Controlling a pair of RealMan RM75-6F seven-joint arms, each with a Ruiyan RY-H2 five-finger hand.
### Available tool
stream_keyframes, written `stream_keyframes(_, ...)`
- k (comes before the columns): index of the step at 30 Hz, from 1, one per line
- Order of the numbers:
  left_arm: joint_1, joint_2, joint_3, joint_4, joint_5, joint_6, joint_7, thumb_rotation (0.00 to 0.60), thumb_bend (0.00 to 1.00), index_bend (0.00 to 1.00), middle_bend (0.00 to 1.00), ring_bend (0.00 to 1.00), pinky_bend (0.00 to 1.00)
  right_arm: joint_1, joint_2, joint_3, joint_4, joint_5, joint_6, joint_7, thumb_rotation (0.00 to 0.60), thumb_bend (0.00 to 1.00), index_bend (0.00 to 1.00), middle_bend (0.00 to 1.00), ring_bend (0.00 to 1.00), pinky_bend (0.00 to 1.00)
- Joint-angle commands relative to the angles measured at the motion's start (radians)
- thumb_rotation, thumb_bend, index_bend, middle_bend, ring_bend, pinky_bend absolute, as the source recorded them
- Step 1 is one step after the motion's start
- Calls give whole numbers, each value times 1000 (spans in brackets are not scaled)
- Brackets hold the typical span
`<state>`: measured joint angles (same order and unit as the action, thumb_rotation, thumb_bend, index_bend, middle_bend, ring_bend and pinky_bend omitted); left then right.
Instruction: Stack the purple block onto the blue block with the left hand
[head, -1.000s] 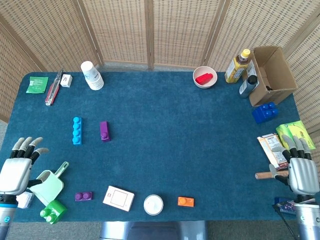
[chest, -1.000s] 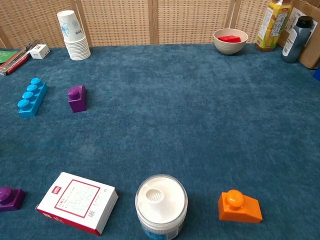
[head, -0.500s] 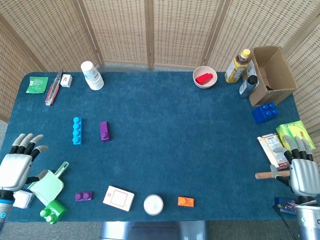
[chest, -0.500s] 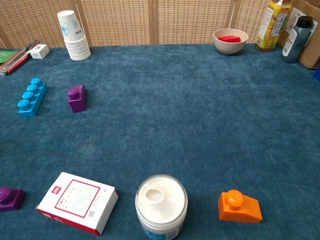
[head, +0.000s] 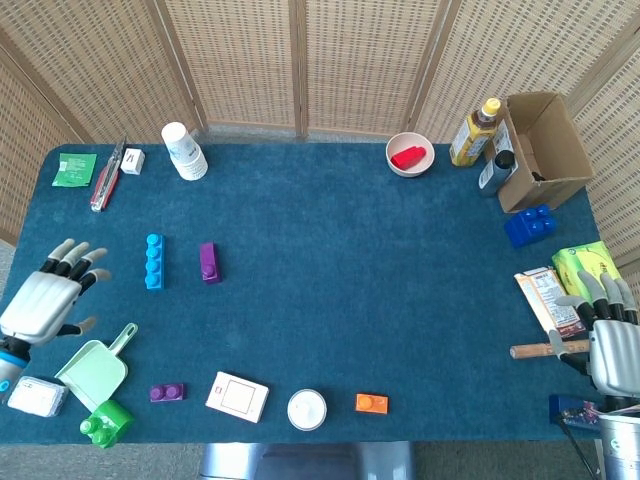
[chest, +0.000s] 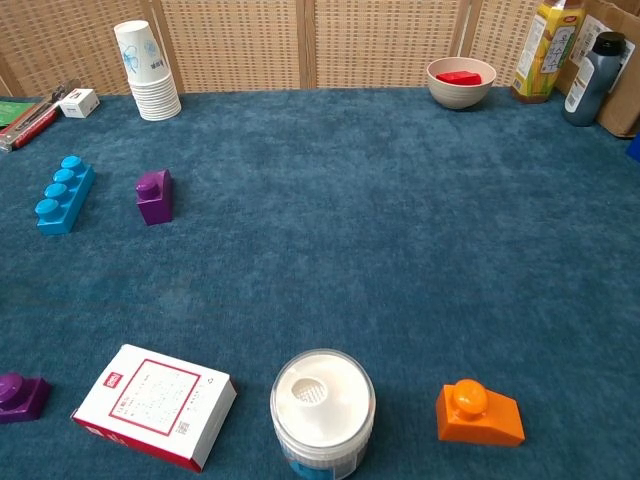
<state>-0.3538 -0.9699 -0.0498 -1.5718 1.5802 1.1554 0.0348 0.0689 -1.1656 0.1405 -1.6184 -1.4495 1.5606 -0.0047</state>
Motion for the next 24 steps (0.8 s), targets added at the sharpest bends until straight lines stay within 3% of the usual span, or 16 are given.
stream_keyframes(1,-82,-43,5,135,85,-49,-56,600,267,286,144,59,0,-1,3,1,-3,2,1,-6,600,288,378,141,0,0)
stream_keyframes(17,-282,-236,43,462,213,-128,-216,600,267,294,139,58,0,-27,13,8,-36,28,32,-53,600,286,378,141,0,0)
stream_keyframes(24,-359,-333,79,604,253,-142,-298,600,267,214,85,35,0,-32,11,19,-53,42,43,-81,600,284,378,141,0,0)
